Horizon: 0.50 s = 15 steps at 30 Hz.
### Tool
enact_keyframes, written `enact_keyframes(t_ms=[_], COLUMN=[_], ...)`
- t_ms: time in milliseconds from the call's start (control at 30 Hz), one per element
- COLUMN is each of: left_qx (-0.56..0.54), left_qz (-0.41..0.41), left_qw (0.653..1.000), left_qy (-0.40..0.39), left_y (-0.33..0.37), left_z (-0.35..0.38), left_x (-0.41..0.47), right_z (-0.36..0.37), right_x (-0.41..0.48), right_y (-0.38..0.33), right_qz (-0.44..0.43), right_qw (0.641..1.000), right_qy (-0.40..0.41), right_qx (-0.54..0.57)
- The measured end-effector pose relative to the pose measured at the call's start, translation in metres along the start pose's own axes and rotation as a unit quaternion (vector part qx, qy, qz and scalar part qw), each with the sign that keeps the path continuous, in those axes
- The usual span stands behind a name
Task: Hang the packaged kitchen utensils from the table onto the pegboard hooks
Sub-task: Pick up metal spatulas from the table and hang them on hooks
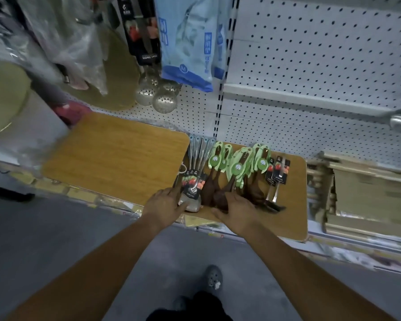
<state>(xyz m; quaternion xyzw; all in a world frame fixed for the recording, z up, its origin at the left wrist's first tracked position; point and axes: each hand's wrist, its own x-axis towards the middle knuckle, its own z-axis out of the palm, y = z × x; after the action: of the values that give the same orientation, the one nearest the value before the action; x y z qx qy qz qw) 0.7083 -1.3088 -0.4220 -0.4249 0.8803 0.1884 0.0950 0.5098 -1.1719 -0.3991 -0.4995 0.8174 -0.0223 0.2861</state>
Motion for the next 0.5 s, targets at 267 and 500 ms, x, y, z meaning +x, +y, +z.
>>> enact_keyframes(t_ms=[267, 500], left_qx=[-0.065, -0.127], left_qz=[-0.006, 0.023], left_qw=[0.998, 0.991], left_qy=[-0.018, -0.020], left_y=[-0.027, -0.028], left_z=[0.040, 0.083], left_x=[0.069, 0.135], right_z=[0.046, 0.071], right_x=[0.072, 0.150], right_y=[-0.001, -0.006], right_qz=[0.037, 0.076], right_qw=[0.997, 0.993], right_qy=[-0.022, 0.004], right_qx=[0.062, 0.088])
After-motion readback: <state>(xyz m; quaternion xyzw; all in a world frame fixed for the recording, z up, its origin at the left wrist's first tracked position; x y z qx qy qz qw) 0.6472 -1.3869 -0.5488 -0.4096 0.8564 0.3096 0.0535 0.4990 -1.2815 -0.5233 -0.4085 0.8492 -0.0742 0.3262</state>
